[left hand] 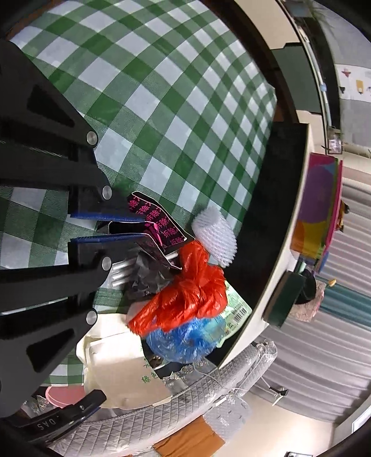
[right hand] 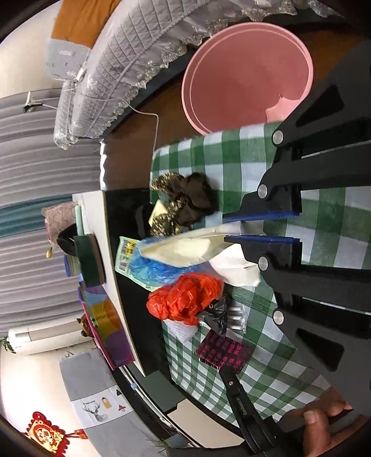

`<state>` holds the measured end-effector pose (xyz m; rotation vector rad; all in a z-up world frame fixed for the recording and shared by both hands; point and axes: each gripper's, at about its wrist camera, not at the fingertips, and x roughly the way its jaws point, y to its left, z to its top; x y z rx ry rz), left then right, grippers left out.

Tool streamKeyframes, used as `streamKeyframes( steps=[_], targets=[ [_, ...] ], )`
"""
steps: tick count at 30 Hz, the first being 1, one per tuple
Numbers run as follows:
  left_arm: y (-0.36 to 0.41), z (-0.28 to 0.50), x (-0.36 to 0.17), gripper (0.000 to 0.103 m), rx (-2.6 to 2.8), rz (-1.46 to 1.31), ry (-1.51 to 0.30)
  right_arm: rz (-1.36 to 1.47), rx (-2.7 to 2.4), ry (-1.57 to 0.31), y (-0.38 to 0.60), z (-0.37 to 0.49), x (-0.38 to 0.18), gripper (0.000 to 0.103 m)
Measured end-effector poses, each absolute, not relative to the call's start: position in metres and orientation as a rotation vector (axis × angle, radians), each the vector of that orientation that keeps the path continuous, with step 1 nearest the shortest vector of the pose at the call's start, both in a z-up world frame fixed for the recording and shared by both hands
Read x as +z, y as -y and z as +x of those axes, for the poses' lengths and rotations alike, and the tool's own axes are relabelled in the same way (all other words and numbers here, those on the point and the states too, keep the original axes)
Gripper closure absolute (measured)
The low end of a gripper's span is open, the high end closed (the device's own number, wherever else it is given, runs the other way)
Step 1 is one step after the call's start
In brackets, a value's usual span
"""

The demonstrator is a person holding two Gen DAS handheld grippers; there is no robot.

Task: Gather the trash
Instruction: 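Grasp the pink printed packet with the left tool while the right tool grasps the cream paper bag, then carry the packet with the left tool while the right tool carries the paper bag over the pink bin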

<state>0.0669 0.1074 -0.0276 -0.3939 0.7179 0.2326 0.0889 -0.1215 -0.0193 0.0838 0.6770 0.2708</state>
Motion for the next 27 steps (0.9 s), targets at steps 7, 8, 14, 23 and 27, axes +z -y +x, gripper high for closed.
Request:
streamKeyframes(
  steps=[7,8,14,23,27],
  targets=[
    [-0.103,0.055,-0.014,0.095,0.214,-0.376,-0.683,0.08,0.256,-0.623,0.133,0.073,-0.005,0.097],
    [-0.102,0.054,-0.013,0.095,0.21,-0.373,-0.679,0.074,0.253,-0.615,0.134,0.071,-0.003,0.097],
    [-0.094,0.045,-0.004,0.095,0.193,-0.35,-0.651,0.071,0.244,-0.597,0.141,0.062,0.003,0.097],
    [-0.076,0.035,0.002,0.095,0.142,-0.303,-0.642,0.066,0.199,-0.57,0.156,0.053,0.008,0.097],
    [-0.065,0.033,0.002,0.095,0.121,-0.276,-0.647,0.057,0.179,-0.544,0.164,0.047,0.014,0.097]
  ],
)
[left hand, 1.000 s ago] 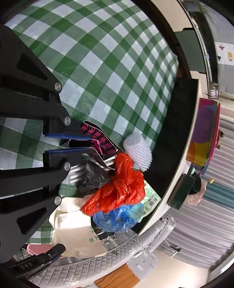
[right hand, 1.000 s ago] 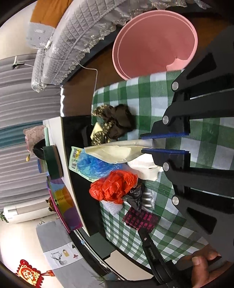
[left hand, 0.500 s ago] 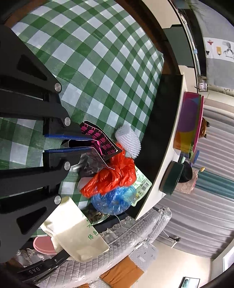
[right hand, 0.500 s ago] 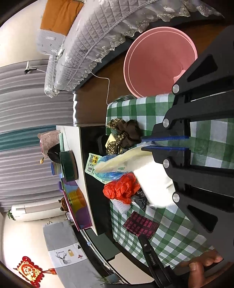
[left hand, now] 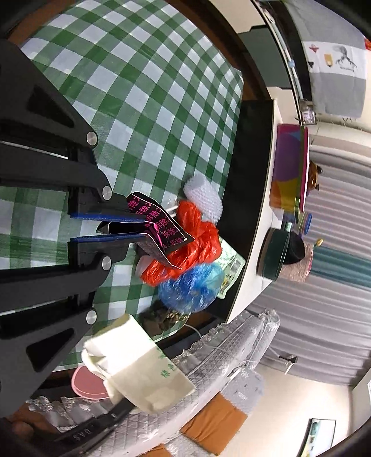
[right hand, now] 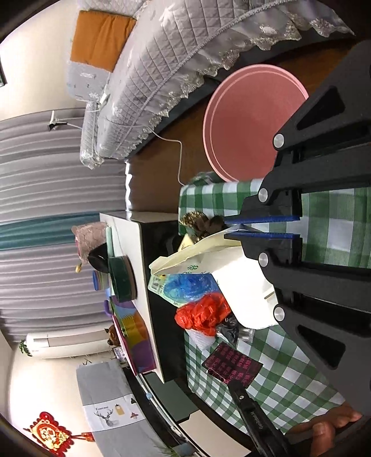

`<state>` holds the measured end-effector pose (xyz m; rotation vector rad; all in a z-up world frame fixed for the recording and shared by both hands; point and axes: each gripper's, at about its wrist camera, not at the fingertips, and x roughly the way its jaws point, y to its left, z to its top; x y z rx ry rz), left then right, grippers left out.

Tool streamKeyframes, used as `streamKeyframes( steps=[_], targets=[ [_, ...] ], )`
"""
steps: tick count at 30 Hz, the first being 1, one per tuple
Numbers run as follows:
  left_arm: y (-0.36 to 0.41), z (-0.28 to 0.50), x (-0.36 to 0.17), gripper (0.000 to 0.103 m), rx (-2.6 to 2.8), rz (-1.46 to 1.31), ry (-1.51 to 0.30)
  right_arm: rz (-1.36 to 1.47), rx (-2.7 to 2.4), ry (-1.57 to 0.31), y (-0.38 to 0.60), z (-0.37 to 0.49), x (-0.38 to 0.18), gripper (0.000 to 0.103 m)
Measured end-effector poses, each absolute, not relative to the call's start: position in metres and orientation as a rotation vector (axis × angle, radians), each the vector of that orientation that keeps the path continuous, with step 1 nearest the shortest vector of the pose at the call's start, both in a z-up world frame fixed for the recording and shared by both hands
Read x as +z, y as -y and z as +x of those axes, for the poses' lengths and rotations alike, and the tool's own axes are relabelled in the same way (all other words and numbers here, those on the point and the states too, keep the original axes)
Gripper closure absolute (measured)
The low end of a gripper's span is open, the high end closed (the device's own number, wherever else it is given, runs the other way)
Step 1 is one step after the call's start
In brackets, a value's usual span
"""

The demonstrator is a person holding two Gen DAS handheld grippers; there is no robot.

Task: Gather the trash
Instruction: 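Carry the packet with the left tool while the right tool carries the paper bag over the pink bin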

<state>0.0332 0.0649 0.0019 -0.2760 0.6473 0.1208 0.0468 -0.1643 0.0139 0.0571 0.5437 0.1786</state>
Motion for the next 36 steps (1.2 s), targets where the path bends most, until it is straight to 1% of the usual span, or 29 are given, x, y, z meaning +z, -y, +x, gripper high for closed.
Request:
streamKeyframes(
  steps=[20,36],
  targets=[
    [0.006,0.034,0.014,0.095,-0.011,-0.155,-0.628,0.084,0.071,-0.482,0.221,0.035,0.033,0.097],
    [0.068,0.06,0.016,0.095,-0.111,-0.107,-0.643,0.147,-0.039,-0.469,0.272,0.053,0.037,0.097]
  ],
)
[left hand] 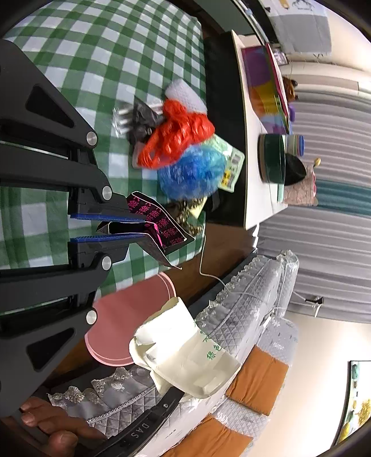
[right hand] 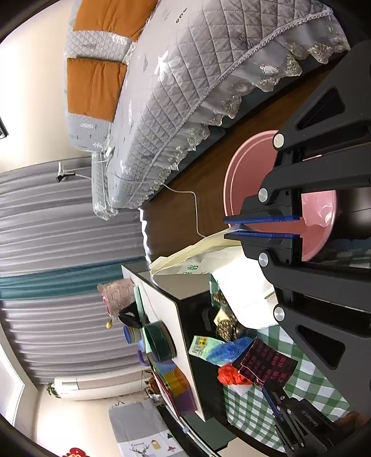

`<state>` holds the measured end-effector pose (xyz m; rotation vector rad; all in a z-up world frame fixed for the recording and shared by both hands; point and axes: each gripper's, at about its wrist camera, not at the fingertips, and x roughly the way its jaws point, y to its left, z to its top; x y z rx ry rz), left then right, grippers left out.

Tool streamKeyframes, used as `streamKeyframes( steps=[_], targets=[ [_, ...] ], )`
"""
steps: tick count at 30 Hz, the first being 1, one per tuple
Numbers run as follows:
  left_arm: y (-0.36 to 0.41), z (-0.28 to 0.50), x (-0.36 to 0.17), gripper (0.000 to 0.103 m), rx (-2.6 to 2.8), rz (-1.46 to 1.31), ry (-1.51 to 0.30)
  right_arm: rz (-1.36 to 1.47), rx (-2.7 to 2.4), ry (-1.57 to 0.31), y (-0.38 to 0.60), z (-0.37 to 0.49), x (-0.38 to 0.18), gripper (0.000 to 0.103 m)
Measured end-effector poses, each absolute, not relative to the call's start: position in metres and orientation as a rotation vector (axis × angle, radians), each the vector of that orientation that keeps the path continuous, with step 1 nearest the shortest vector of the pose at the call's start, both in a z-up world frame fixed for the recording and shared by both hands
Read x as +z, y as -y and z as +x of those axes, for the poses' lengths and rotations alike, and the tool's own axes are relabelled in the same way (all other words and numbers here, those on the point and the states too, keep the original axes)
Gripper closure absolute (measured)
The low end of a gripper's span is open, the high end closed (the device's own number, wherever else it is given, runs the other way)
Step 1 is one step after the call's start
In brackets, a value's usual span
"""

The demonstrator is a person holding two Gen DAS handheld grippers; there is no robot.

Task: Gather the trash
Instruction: 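Carry the packet with the left tool while the right tool carries the paper bag over the pink bin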

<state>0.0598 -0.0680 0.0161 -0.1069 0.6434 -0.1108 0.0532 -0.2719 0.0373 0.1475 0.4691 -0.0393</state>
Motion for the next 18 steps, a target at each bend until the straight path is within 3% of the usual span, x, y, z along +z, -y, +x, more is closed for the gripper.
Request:
streamKeyframes(
  steps=[18],
  targets=[
    [0.114,0.093,0.018,0.095,-0.19,-0.091,-0.648,0.202,-0.164,-0.464,0.324,0.077,0.036,0.097]
  ],
)
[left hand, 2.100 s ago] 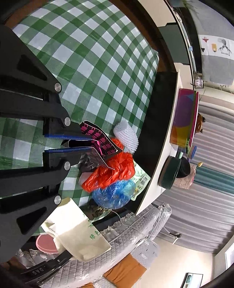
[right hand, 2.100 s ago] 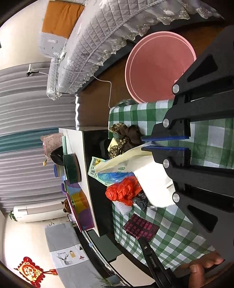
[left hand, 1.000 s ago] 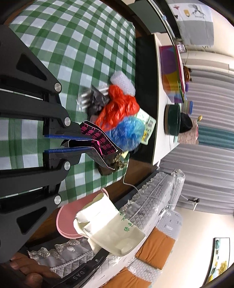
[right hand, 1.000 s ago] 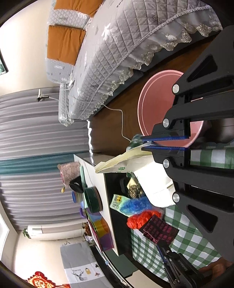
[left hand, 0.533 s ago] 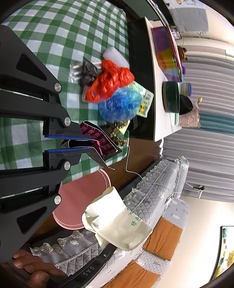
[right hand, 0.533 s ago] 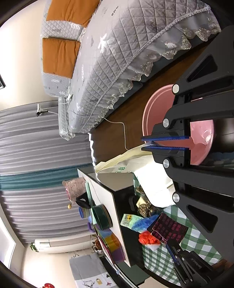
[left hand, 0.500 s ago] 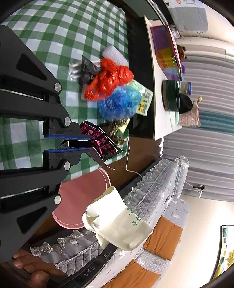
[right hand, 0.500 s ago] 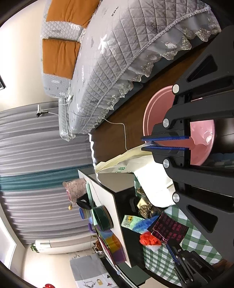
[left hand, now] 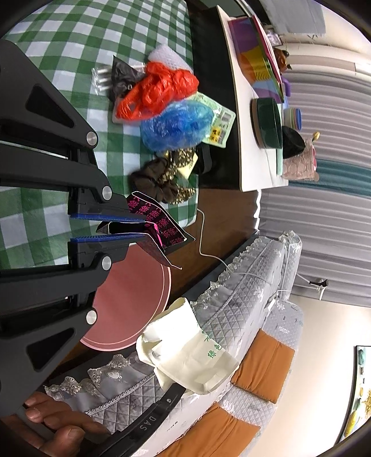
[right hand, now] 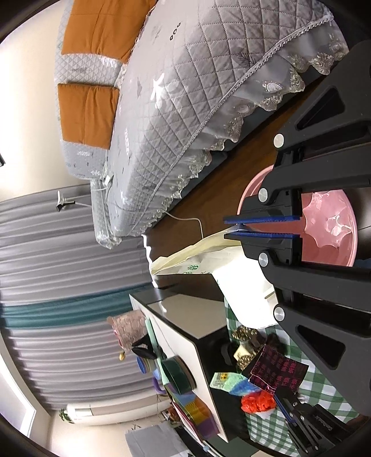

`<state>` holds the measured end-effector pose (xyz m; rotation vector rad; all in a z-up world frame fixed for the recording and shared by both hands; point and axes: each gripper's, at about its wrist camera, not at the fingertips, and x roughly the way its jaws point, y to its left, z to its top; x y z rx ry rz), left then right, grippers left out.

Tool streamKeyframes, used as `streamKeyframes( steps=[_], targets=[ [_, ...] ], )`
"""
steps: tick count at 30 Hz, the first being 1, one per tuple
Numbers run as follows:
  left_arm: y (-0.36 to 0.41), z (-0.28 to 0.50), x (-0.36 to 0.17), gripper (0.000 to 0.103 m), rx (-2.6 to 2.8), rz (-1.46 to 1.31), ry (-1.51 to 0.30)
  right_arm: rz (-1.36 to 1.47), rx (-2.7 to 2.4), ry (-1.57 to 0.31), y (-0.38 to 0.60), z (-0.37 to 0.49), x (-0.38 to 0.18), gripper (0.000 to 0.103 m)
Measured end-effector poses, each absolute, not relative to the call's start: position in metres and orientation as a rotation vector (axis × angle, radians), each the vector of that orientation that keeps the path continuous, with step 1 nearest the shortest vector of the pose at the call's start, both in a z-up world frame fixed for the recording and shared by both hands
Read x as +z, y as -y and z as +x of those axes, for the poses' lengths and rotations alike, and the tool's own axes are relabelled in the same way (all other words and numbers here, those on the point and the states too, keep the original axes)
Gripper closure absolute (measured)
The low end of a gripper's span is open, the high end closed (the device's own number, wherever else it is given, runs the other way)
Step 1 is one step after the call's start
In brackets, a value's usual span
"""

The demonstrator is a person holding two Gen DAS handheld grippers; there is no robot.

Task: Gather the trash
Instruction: 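Carry the packet with the left tool while the right tool carries the paper bag over the pink bin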

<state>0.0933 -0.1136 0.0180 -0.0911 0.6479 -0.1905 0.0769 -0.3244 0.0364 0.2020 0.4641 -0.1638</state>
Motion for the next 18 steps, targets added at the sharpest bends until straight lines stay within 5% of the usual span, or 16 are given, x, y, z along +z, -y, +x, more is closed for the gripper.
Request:
streamKeyframes(
  steps=[18],
  targets=[
    [0.16,0.123,0.007,0.095,-0.274,-0.065,-0.668,0.209,-0.231,-0.483,0.346,0.094,0.026,0.097]
  ],
)
